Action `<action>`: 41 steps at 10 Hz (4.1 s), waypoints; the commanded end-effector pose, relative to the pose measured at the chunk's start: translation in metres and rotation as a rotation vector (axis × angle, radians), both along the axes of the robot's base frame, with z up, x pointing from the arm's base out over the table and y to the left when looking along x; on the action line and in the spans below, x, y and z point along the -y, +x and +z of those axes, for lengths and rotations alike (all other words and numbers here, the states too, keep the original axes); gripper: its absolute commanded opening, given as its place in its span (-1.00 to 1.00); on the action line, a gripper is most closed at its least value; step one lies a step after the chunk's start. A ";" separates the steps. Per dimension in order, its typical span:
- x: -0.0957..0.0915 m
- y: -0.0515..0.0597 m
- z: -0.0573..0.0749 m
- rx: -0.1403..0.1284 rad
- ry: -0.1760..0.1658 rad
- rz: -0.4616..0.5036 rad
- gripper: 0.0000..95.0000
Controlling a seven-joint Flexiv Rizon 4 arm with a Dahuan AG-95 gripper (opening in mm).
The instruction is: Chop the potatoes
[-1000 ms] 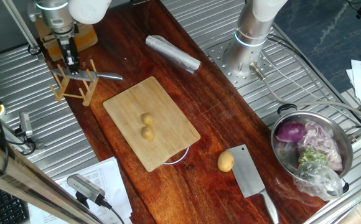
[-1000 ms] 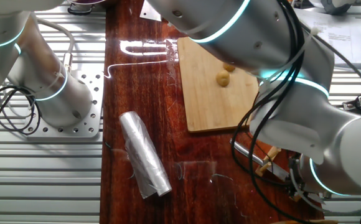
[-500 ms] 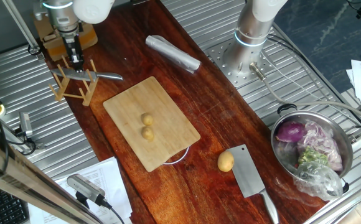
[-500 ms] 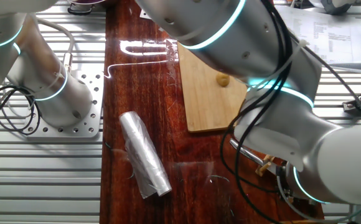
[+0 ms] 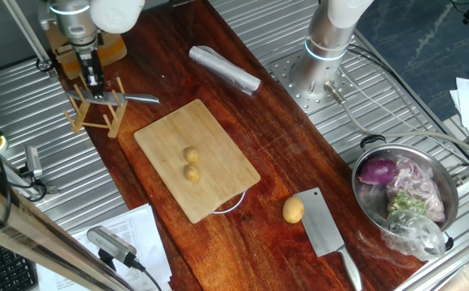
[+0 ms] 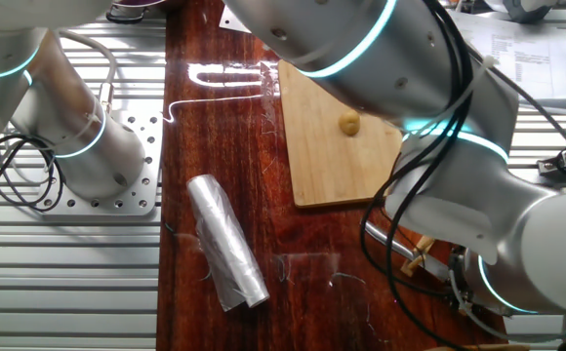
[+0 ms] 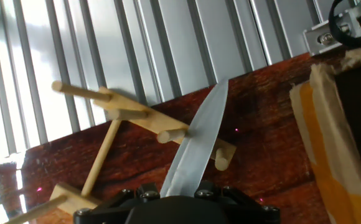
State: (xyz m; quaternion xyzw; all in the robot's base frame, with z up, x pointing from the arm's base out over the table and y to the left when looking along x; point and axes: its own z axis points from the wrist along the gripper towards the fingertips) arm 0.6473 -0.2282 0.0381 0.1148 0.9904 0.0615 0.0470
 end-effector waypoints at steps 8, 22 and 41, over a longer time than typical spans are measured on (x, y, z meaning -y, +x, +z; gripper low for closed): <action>-0.011 0.007 0.004 0.007 0.004 -0.007 -0.60; -0.011 0.008 0.009 -0.045 0.016 0.010 -1.00; -0.011 0.007 0.023 -0.082 0.006 0.024 -1.00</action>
